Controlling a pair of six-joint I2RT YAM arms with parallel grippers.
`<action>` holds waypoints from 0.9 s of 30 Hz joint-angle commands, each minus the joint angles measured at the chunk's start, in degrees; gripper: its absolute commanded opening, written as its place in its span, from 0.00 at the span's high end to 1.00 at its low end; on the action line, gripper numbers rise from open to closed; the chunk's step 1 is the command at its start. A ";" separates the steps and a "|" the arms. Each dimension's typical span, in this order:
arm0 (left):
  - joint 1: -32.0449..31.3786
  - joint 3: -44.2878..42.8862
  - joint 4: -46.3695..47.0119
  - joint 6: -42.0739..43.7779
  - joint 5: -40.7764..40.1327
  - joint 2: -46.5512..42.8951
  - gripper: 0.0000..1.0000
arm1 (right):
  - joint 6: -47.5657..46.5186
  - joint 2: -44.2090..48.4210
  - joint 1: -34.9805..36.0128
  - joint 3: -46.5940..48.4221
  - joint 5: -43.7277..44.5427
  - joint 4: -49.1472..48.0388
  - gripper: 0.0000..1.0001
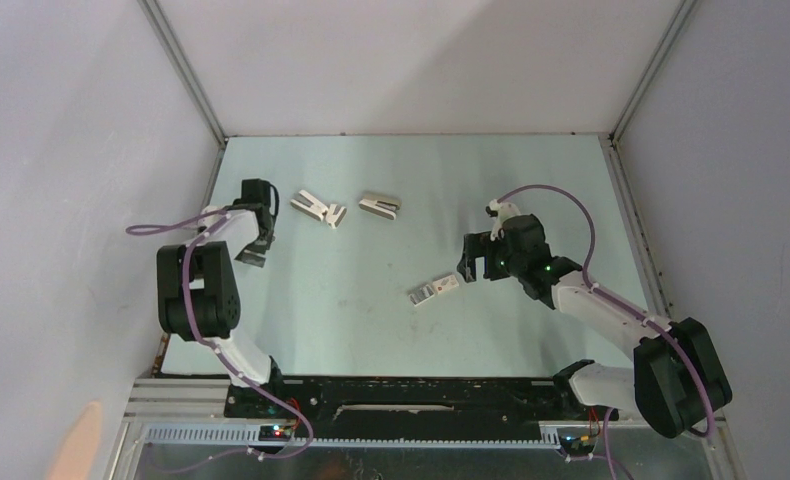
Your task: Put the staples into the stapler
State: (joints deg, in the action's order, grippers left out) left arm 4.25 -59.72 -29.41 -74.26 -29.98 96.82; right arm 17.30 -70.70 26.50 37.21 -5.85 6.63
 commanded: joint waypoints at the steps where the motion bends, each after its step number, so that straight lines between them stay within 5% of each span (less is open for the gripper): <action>1: 2.20 -1.47 1.51 -3.83 0.15 1.41 0.20 | -1.35 -0.37 0.71 0.05 1.02 -3.01 0.01; 11: 3.21 -0.87 2.03 -4.71 3.46 4.10 0.36 | -1.46 -0.24 0.89 0.05 1.32 -2.94 0.01; 22: 3.25 7.81 10.79 2.84 9.79 -1.65 0.92 | -1.05 0.27 0.91 0.05 0.03 -2.69 0.02; 27: 3.31 11.16 13.79 7.21 14.79 -4.08 1.00 | -0.69 0.46 0.96 0.05 -1.25 -2.42 0.03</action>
State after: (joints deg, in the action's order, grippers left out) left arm 7.49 -51.68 -15.55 -72.71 -21.45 94.48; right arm 16.88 -71.22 27.16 37.21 -6.09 5.43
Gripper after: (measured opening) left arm 0.024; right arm 0.977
